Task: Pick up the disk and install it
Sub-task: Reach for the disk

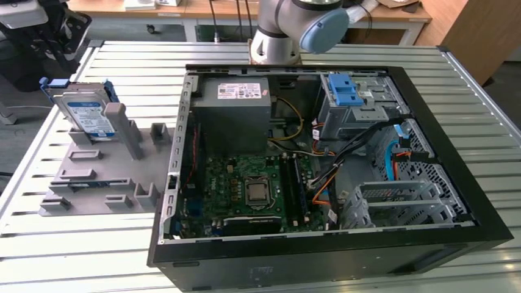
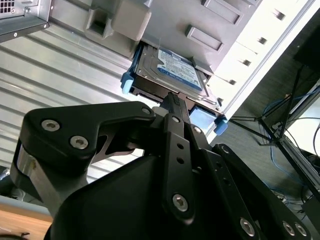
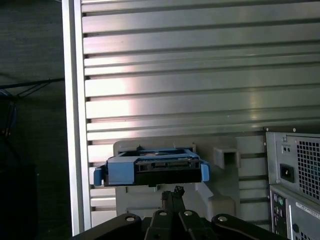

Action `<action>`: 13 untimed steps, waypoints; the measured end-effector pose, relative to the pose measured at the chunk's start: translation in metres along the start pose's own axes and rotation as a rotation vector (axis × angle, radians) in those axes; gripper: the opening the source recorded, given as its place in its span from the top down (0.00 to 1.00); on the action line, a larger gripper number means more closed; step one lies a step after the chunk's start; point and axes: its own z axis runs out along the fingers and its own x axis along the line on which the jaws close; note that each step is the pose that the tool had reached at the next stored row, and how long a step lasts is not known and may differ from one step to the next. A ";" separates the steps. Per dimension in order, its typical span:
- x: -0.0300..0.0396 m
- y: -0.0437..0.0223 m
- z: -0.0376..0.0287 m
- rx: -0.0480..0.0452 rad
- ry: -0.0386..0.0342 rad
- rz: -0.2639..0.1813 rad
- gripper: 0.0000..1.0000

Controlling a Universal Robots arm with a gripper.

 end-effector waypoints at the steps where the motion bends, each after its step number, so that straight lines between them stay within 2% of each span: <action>1: 0.0011 0.0000 0.0003 0.0000 0.0001 0.000 0.89; 7: 0.0077 0.0004 0.0015 0.0001 0.0019 0.000 0.89; 13: 0.0192 0.0007 0.0035 0.0003 0.0031 0.000 0.89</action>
